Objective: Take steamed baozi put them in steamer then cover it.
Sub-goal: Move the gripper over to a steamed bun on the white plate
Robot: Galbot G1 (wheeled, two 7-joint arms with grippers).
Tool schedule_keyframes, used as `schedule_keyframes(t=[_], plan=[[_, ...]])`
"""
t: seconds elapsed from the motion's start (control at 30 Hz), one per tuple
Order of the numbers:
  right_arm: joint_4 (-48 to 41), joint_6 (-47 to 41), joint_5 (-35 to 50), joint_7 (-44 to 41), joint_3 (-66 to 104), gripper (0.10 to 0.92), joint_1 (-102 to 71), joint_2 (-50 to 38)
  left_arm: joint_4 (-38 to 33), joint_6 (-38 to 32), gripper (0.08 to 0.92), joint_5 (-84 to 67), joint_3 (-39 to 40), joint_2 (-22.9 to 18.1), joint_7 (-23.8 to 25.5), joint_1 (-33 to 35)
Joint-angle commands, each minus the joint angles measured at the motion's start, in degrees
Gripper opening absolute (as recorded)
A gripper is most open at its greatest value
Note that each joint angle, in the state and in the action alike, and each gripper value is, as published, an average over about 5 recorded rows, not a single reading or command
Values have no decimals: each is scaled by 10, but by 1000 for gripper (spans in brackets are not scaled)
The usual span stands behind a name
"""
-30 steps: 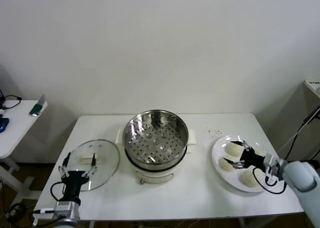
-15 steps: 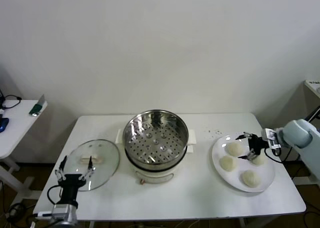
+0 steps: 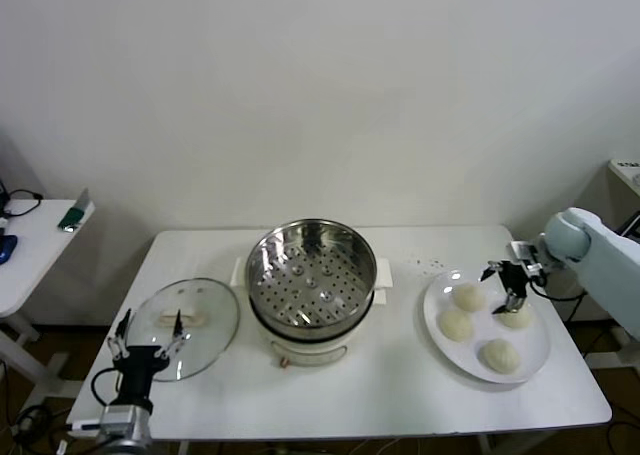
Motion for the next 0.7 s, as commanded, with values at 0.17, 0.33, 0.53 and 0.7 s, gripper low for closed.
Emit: schedule_keyframes(t=[0.17,0.33,0.53,0.7], plan=[[-100,14,-38,-2,-34,823,29,88,7,0,823,2,1,1,-1,2],[-122,19,-52,0,-33,823,28,108,15,-2,823,1,-1,1,-3,2],[-133,24,-63,2,-31,823,23,120,22,-4,823,2,-2,2,-6,1],[-138,25,-68,1,-34,823,20,123,23,-3,823,4,-1,4,-10,0]])
